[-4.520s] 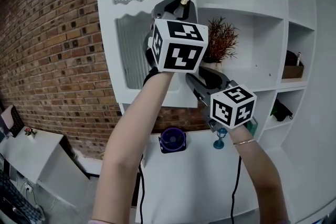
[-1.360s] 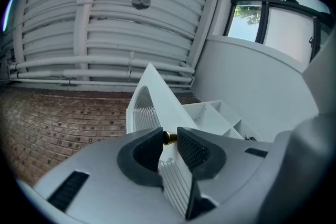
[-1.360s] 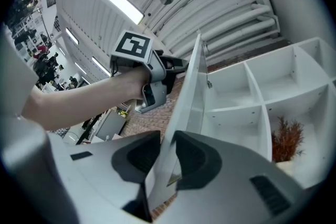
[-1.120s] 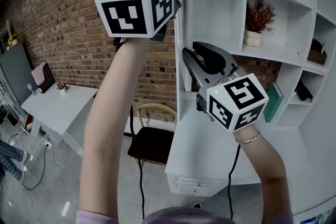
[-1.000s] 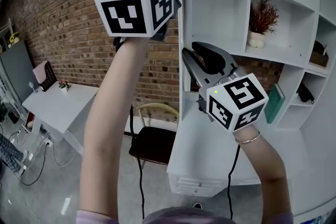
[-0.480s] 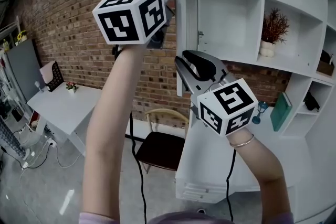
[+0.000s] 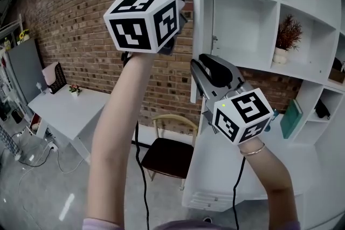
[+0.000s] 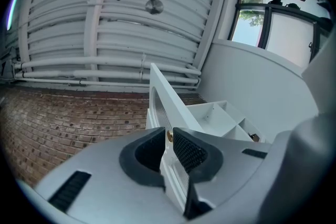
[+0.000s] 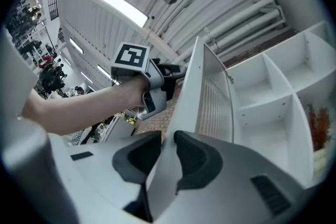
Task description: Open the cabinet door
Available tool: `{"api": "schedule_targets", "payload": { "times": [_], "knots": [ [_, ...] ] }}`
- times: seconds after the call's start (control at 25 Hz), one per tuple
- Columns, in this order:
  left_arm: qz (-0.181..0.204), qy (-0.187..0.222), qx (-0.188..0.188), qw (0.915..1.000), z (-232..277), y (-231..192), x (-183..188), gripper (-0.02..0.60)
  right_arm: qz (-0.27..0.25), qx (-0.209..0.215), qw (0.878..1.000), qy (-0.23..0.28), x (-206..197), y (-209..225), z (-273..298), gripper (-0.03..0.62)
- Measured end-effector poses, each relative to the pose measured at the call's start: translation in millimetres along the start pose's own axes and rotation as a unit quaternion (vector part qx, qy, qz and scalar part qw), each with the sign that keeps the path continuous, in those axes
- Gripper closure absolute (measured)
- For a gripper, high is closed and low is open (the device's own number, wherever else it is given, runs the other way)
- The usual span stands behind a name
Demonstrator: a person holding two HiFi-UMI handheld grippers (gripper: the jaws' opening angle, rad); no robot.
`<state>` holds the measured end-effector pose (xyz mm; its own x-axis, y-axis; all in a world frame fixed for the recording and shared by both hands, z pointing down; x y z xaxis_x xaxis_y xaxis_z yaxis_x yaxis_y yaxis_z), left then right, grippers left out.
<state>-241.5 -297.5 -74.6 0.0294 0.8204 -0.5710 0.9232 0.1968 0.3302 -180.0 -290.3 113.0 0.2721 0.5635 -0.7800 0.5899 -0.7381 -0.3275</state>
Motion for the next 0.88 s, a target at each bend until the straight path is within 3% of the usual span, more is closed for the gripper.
{"api": "schedule_targets", "payload": {
  "times": [0.48,0.64,0.88],
  "knots": [
    [-0.049,-0.017,0.014,0.9986,-31.5,-15.1,-36.0,0.548,-0.006,-0.007,1.000,-0.011,1.9,-3.6,-5.3,0.500],
    [-0.053,-0.032,0.021,0.9979,-50.9,-11.2,-47.5,0.548,-0.001,-0.005,1.000,-0.015,0.1,-6.3,-14.8,0.510],
    [-0.047,-0.060,0.034,0.9965,-78.3,1.9,-60.6,0.548,0.035,-0.034,0.999,-0.025,-2.3,9.5,-40.9,0.519]
  ]
}}
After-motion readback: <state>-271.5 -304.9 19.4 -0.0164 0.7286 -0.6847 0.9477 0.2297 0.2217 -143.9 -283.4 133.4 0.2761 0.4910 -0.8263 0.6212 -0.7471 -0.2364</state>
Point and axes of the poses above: the fingertips, and each gripper's own axes: z forward along the fingers, y to its right, x out of its top, the point moved 2 cm from there along -z, backward along the fingers, and after that the axes turned 12 degrees about y, right-handed, at the moved point
